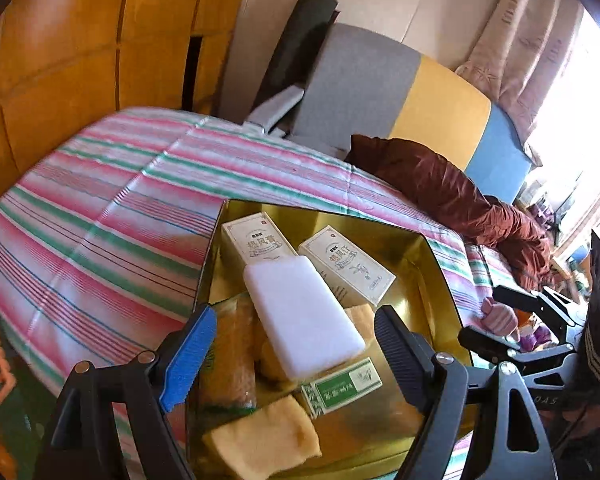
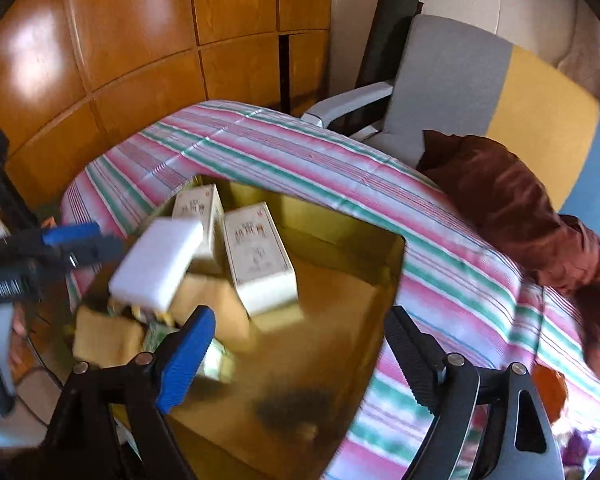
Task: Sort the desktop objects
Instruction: 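Move both open tools back over the remaining items on the bed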
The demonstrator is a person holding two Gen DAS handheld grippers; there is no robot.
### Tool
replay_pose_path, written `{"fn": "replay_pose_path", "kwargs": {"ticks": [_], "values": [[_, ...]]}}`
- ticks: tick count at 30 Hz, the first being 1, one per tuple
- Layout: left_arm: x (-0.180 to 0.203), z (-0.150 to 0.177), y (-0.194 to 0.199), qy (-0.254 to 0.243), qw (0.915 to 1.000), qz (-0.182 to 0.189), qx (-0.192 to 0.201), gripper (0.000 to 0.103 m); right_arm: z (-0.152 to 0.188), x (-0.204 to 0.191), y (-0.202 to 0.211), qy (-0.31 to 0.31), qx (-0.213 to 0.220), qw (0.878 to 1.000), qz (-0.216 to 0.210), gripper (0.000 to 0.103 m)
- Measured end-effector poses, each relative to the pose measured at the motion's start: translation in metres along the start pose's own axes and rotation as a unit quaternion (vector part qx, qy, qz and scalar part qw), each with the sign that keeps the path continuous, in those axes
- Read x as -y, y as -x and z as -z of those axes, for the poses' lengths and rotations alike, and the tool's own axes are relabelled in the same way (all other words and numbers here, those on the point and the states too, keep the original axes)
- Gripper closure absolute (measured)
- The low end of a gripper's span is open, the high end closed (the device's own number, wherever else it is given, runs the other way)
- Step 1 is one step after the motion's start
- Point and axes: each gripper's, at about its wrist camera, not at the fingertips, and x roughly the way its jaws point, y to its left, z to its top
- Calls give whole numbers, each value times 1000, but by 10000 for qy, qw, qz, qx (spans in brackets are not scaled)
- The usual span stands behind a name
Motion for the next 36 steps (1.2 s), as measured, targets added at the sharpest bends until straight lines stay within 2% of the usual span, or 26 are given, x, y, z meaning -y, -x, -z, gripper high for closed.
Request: {"fn": "replay_pose_path", "kwargs": {"ticks": [4, 12, 23, 29, 36], "values": [[16, 9, 16, -253, 9994, -125, 187, 20, 27, 11, 10, -144, -85, 9998, 140, 15], [52, 22, 28, -689, 9971, -57, 301, 20, 62, 37, 29, -479, -105, 9982, 355, 15], [92, 41, 26, -1144, 9932, 154, 156, 20, 100, 66, 53, -829, -120, 9945, 630, 15], [112, 51, 19, -1324, 9899, 498, -19, 20, 116, 93, 64, -1127, -176, 9898, 852, 15], [132, 62, 12, -1522, 9853, 736, -233, 21, 131, 131, 81, -1530, -231, 9809, 1177, 15]]}}
